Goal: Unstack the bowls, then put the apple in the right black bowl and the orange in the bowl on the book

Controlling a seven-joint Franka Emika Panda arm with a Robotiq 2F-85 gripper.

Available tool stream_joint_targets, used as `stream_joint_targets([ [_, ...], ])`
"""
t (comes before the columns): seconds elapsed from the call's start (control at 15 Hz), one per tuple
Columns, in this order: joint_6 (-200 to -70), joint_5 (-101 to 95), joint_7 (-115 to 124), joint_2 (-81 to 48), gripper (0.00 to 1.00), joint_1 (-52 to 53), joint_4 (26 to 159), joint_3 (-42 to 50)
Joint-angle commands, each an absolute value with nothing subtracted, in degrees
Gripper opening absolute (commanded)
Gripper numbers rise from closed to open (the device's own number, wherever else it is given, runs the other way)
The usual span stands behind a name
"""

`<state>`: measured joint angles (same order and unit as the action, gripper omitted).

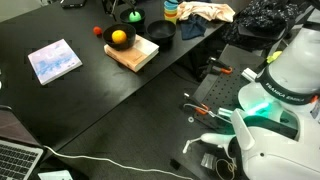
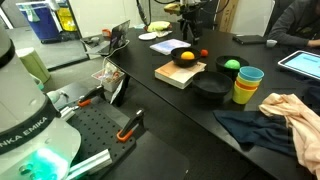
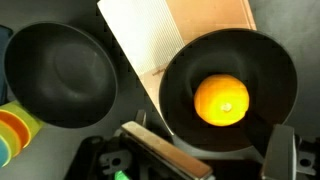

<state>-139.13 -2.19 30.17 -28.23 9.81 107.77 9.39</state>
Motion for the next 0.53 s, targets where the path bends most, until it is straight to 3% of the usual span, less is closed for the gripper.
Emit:
stream_joint_targets([
  [0.0,-132.7,-5.9,33.8,-25.1,1.00,10.3,106.6,10.4],
  [0.47,-132.0,-8.5,34.7,-24.8,1.00,8.4,106.6,9.2],
])
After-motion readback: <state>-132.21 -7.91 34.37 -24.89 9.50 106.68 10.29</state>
